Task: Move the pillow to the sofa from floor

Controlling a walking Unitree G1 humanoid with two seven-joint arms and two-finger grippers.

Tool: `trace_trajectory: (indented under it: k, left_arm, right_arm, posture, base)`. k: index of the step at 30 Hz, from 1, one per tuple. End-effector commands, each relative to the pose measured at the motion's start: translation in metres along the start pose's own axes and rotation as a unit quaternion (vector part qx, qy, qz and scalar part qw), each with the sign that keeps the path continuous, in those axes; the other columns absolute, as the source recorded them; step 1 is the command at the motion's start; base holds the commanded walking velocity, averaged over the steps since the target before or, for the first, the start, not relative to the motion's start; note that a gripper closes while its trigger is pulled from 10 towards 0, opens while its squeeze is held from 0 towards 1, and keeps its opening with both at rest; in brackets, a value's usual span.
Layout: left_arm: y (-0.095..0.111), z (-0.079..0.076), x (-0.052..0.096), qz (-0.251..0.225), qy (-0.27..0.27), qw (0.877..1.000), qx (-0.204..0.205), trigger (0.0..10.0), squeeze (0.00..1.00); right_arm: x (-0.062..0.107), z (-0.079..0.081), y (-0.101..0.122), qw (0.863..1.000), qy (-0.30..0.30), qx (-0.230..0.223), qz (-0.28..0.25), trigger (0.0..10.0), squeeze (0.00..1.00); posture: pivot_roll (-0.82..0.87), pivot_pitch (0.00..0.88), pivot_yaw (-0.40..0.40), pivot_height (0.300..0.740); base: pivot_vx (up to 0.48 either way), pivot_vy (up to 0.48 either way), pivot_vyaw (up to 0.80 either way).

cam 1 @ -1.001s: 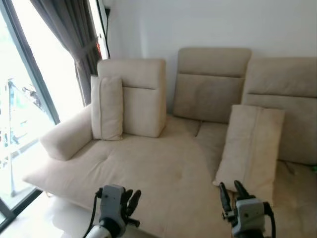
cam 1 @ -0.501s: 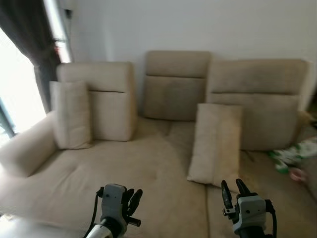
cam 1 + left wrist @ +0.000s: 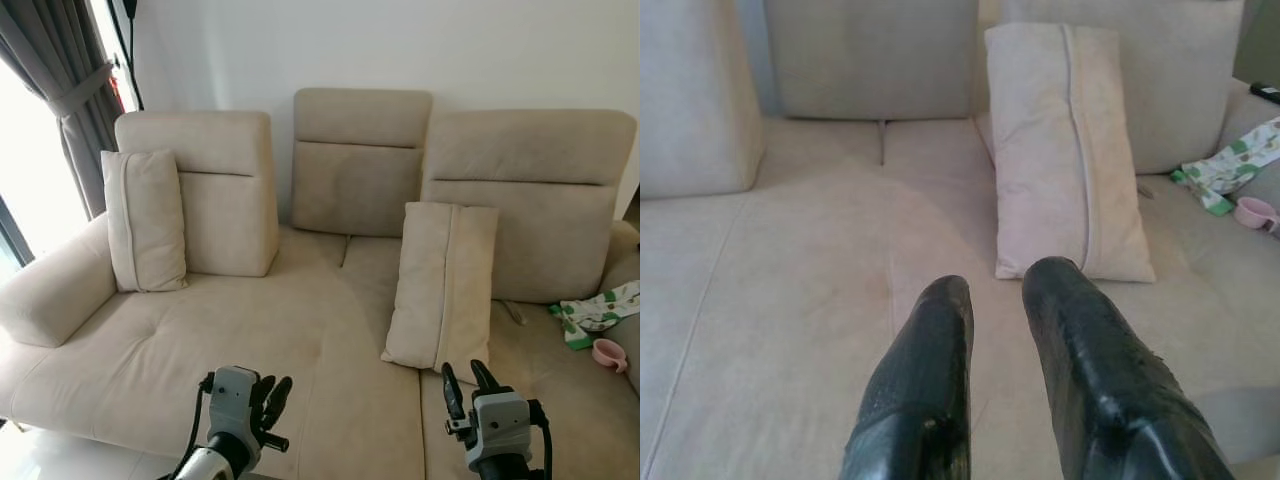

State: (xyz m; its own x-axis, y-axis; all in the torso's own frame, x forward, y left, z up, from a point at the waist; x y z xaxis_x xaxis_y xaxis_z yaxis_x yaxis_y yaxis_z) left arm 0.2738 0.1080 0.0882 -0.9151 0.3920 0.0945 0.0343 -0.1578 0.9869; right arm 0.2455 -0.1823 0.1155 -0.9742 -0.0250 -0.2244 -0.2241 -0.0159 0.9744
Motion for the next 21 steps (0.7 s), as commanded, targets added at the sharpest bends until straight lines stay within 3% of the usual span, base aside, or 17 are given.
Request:
trace_trajectory:
  k: [1,21]
  left_arm:
    - [-0.0054,-0.0004,0.0017,0.007,-0.003,1.000,0.001,10.0,0.00]
    - [-0.0043,-0.0043,0.0004,0.005,-0.010,1.000,-0.004,10.0,0.00]
  right_arm:
    - [0.0006,0.0006,-0.0044,1.000,0.002,0.000,0.011,10.0,0.00]
    - [0.0014,-0.0007,-0.0068,1.000,0.007,0.010,0.018,10.0,0.00]
  posture:
    - [0.13,0.000,0.068,0.740]
    - [0.13,0.000,0.064,0.740]
  base:
    - [0.000,0.000,0.00]
    - [0.000,-0.464,0.00]
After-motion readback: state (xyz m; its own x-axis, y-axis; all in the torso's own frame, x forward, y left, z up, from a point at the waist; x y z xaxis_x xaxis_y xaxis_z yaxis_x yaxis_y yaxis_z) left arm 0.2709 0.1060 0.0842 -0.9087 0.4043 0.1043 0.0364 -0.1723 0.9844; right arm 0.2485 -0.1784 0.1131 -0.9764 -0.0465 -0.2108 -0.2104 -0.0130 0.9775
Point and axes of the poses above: a point about 5 cm out from each wrist's last joint towards the gripper, its own x axis pointing back from the gripper into the wrist, its own y axis along the axis of the wrist's last joint, z = x × y, the point moved 2 cm from there along -x, pointing out of the wrist towards the gripper, and after that the axes turned 15 degrees about -x, right-handed, at the moved point
